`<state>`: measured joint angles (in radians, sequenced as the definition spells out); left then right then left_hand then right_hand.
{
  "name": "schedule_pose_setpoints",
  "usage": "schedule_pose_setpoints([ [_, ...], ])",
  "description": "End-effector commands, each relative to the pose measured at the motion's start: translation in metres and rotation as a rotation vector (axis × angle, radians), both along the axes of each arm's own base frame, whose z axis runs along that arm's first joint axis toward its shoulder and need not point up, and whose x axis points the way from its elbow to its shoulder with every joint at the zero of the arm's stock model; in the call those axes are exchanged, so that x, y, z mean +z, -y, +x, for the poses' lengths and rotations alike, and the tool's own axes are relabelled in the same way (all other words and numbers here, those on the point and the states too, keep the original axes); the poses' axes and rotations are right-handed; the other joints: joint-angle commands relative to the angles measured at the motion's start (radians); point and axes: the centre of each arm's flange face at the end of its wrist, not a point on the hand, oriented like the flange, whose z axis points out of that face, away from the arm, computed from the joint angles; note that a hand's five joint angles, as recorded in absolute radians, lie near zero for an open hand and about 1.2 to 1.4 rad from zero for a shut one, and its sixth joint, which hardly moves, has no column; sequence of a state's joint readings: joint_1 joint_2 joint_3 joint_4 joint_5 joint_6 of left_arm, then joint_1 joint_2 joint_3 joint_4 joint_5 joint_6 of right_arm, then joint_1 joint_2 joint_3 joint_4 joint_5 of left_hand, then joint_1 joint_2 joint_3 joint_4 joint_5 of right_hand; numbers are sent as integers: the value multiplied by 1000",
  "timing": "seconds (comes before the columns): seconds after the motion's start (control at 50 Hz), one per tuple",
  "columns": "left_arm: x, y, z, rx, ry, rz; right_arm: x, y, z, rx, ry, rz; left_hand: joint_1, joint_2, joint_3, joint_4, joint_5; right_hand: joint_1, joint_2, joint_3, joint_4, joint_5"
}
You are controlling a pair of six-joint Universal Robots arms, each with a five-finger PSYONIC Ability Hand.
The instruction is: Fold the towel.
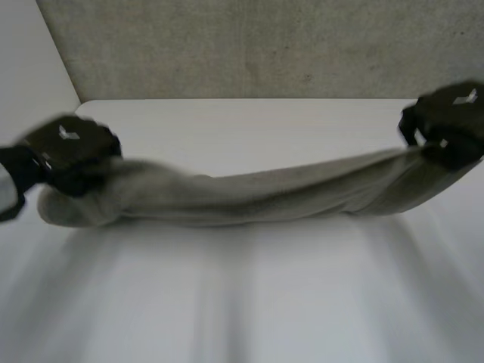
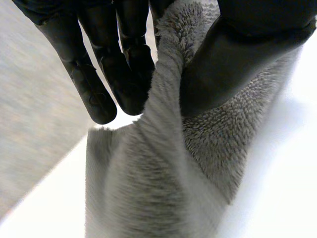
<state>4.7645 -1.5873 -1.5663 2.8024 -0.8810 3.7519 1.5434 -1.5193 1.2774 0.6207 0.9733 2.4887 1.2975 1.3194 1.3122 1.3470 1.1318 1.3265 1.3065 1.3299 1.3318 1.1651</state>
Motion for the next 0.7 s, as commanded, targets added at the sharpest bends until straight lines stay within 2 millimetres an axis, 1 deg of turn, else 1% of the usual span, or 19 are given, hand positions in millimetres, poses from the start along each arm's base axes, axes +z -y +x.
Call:
schedule_pose_setpoints([
  [0.02,34,19,13,79,-142,-98,22,10,-4,-18,11,-82,99,77,84,49,90,70,90,66,64,57],
  [0.06,27,34,19,112,-219,-63,4,23,0,-4,7,-21,99,77,84,49,90,70,90,66,64,57],
  [0.08,27,34,19,112,-219,-62,4,23,0,-4,7,-21,99,77,84,49,90,70,90,66,64,57],
  [0.12,6,50,22,133,-258,1,-12,34,6,15,-11,18,99,77,84,49,90,70,90,66,64,57],
  [0.18,-4,55,20,129,-260,30,-18,36,12,30,-30,27,99,77,84,49,90,70,90,66,64,57],
  [0.22,-24,65,18,131,-262,90,-37,41,25,59,-70,58,99,77,84,49,90,70,90,66,64,57],
  [0.24,-24,65,18,131,-262,91,-37,41,25,59,-71,58,99,77,84,49,90,70,90,66,64,57],
  [0.28,-42,76,17,129,-263,137,-54,50,40,67,-103,58,99,77,84,49,90,70,90,66,64,57],
  [0.38,-54,98,2,124,-246,135,-66,66,64,76,-118,-34,99,77,84,49,90,70,90,66,64,57],
  [0.46,-51,118,-14,135,-235,78,-59,87,75,55,-100,-163,99,77,84,49,90,70,90,66,64,57],
  [0.5,-23,140,-23,176,-244,-49,-26,107,88,16,-55,-381,99,77,84,49,90,70,90,66,64,57],
  [0.52,-23,140,-23,176,-245,-50,-26,107,88,16,-55,-382,99,77,84,49,90,70,90,66,64,57],
  [0.56,32,154,-25,232,-300,-235,32,118,94,-55,64,-633,99,77,84,49,90,70,90,66,64,57],
  [0.58,32,154,-25,233,-301,-236,33,118,94,-56,65,-634,99,77,84,49,90,70,90,66,64,57],
  [0.6,64,154,-29,242,-357,-323,60,118,93,-74,150,-725,99,77,84,49,90,70,90,66,64,57],
  [0.62,64,154,-29,243,-357,-324,60,118,93,-74,151,-726,99,77,84,49,90,70,90,66,64,57],
  [0.66,126,139,-31,224,-498,-477,104,108,85,-71,314,-823,99,77,84,49,90,70,90,66,64,57],
  [0.68,126,139,-31,224,-499,-478,104,108,85,-71,315,-824,99,77,84,49,90,70,90,66,64,57],
  [0.7,150,130,-29,203,-560,-537,114,102,84,-51,365,-829,99,77,84,49,90,70,90,66,64,57],
])
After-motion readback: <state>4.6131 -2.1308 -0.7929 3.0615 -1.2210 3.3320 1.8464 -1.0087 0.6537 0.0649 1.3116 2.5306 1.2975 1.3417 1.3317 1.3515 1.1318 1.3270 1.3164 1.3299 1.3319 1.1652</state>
